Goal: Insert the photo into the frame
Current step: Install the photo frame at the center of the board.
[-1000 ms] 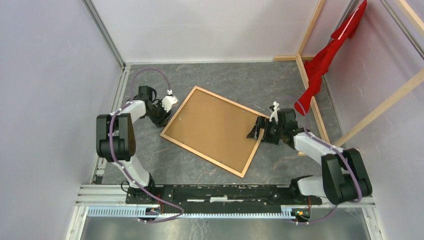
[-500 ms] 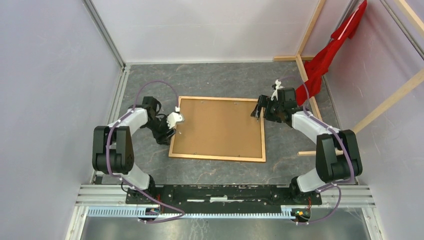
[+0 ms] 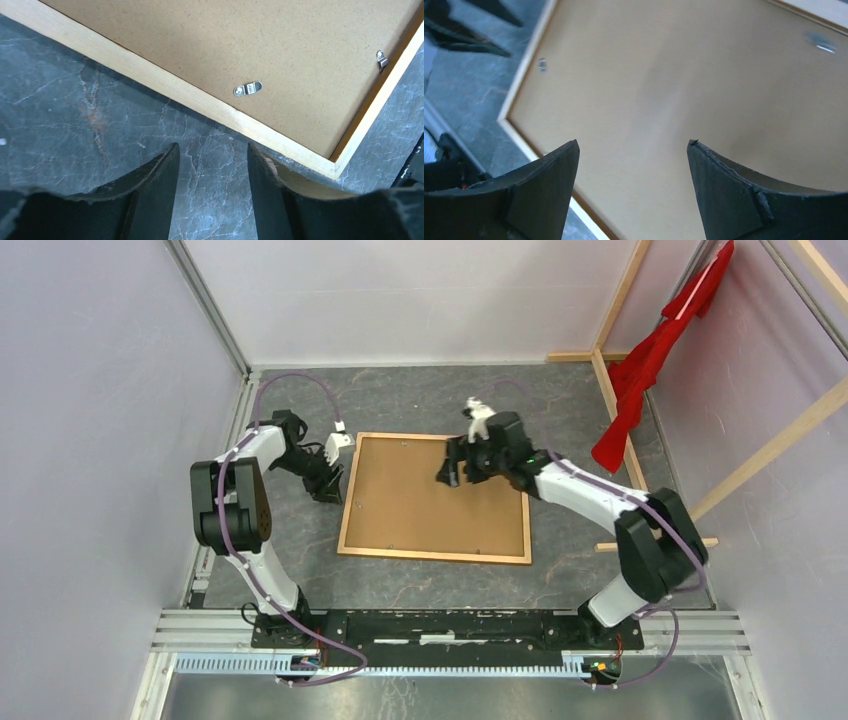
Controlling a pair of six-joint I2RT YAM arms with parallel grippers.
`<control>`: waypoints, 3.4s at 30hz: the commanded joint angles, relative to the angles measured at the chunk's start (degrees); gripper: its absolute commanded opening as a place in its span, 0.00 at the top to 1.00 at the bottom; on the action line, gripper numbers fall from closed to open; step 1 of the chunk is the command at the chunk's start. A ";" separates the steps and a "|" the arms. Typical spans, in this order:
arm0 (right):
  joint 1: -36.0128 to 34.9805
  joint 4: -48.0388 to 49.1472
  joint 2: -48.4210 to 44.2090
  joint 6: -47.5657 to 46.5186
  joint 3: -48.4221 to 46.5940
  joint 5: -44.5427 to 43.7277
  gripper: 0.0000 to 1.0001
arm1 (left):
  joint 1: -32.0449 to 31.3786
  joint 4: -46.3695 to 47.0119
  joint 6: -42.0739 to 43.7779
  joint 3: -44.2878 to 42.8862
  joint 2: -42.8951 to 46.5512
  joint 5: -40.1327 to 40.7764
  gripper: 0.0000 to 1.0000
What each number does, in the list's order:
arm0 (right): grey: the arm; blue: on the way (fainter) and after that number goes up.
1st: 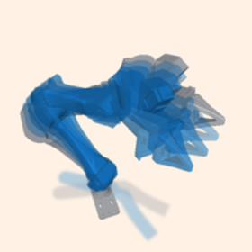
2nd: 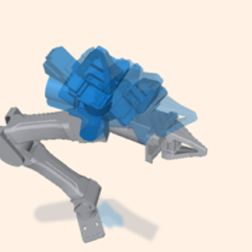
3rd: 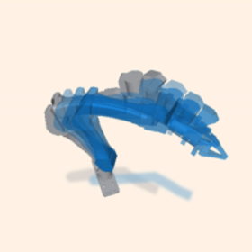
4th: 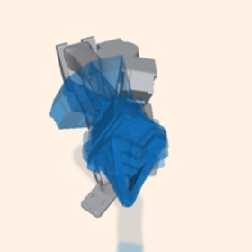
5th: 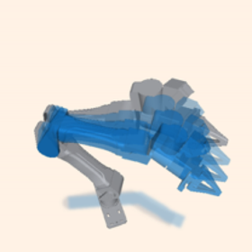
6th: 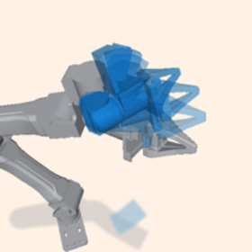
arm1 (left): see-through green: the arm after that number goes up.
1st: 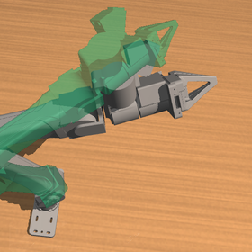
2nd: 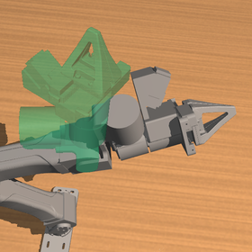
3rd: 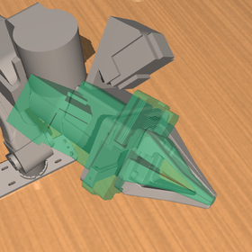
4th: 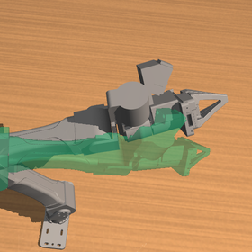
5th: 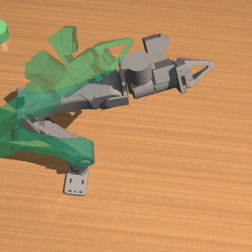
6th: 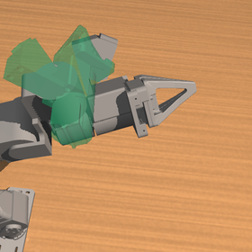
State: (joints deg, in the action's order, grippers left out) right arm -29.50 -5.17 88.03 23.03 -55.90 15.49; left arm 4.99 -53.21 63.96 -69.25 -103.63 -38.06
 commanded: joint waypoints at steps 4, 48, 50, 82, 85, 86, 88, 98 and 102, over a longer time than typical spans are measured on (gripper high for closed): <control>-12.07 9.51 12.47 1.32 -10.72 4.18 0.15 | -0.40 -0.31 -2.07 -1.67 -2.94 -3.58 0.45; -22.09 20.94 41.60 5.46 -29.00 12.24 0.27 | -2.53 2.74 -3.21 -0.82 -5.82 -2.05 0.70; -22.28 20.84 41.72 5.41 -29.00 12.37 0.27 | -2.53 2.68 -3.29 -0.80 -5.87 -1.99 0.71; -24.29 26.39 40.30 10.10 -23.65 14.50 0.31 | -2.53 3.04 -3.37 -0.08 -5.27 -0.64 0.76; -24.54 26.44 40.59 10.28 -23.75 14.55 0.32 | -2.53 3.07 -3.23 0.07 -5.28 -0.48 0.76; -24.60 26.44 40.73 10.49 -23.74 14.53 0.32 | -2.53 3.04 -3.18 0.07 -5.26 -0.50 0.76; -24.73 26.59 40.82 10.57 -23.64 14.51 0.32 | -2.53 3.09 -3.14 0.15 -5.20 -0.30 0.76; -25.00 26.32 40.89 10.90 -24.20 13.21 0.33 | -2.53 3.04 -2.81 0.42 -5.02 -0.10 0.77; -24.95 25.90 41.39 10.88 -25.09 12.37 0.33 | -2.53 3.03 -2.80 0.44 -4.79 -0.14 0.78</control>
State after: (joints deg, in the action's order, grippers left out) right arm -52.10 24.10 129.08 34.94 -80.09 27.31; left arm 3.27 -52.62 60.71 -69.80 -108.16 -41.01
